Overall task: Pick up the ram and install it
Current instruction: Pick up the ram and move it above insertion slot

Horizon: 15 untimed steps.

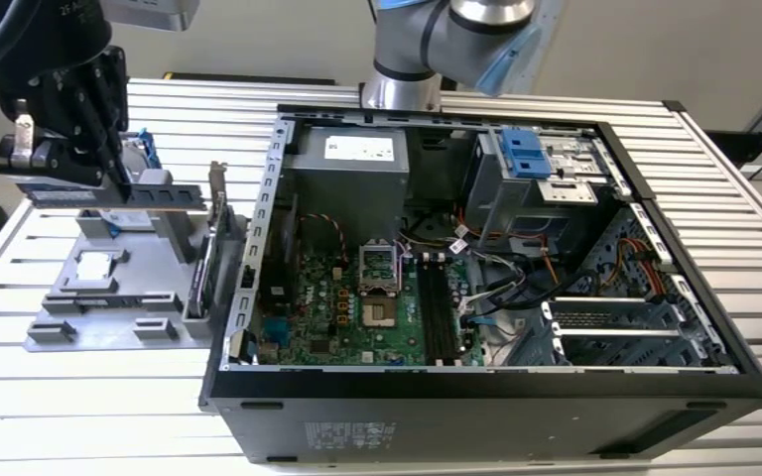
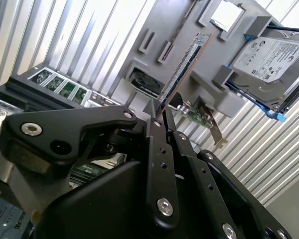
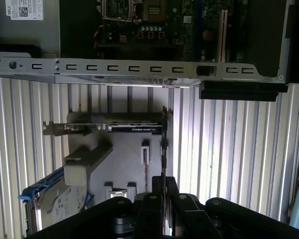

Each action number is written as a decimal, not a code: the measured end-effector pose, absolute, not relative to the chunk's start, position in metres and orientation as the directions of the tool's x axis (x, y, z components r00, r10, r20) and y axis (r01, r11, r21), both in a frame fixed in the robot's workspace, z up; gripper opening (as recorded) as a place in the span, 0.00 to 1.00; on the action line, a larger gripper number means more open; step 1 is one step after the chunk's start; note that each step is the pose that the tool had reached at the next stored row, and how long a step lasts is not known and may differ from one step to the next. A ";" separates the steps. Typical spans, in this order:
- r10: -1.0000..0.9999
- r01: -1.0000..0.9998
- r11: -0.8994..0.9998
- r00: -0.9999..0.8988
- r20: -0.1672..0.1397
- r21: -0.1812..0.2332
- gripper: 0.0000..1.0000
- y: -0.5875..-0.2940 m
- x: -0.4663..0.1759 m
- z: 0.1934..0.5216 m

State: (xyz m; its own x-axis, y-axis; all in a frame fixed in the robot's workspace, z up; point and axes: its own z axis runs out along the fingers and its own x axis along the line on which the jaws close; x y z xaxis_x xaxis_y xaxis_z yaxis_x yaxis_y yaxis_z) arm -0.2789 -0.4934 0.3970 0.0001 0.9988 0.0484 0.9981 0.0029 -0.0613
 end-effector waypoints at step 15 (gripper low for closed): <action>0.999 0.998 0.003 0.000 0.048 -0.061 0.00 -0.493 -0.257 0.397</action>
